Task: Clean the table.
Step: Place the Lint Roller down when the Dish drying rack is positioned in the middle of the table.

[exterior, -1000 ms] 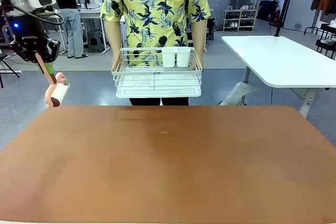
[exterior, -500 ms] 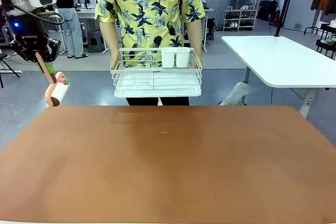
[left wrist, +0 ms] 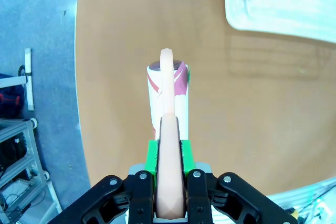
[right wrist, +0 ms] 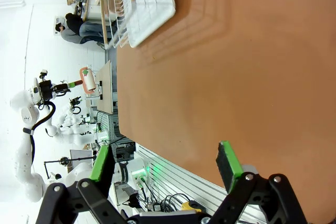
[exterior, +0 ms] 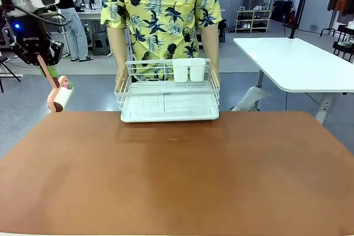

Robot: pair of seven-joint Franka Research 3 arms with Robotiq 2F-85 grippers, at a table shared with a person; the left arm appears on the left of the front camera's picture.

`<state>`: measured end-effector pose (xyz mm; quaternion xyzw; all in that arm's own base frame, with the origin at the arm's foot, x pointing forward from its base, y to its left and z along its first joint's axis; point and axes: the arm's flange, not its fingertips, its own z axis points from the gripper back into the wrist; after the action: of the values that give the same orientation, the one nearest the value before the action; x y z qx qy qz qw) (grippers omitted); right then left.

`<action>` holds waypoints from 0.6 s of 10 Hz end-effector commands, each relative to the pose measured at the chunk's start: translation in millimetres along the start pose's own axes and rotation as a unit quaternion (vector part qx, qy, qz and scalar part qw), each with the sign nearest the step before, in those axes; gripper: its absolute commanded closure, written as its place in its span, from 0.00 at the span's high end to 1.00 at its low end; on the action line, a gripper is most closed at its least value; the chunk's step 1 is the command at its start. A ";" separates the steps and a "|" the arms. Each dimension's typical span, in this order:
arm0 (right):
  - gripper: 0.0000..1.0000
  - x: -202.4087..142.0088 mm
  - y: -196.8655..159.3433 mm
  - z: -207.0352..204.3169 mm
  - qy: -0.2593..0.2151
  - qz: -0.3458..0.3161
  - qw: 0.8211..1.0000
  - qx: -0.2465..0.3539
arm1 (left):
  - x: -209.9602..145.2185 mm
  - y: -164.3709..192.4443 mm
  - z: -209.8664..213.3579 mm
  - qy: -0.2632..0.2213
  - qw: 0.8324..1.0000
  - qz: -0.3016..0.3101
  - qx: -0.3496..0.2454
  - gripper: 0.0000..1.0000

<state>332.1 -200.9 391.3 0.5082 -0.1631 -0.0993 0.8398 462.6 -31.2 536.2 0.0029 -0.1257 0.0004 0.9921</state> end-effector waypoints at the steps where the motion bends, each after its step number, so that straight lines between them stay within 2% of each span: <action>1: 1.00 -1.9 2.8 -0.3 -0.005 0.002 1.000 0.010 | 3.4 0.8 5.0 0.005 1.000 0.008 0.016 0.21; 6: 1.00 -1.9 2.8 -0.3 -0.005 0.002 1.000 0.010 | 3.4 0.8 5.0 0.005 1.000 0.008 0.016 0.21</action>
<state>332.1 -200.9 391.3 0.5082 -0.1631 -0.0993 0.8398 462.6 -31.2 536.2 0.0029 -0.1257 0.0004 0.9921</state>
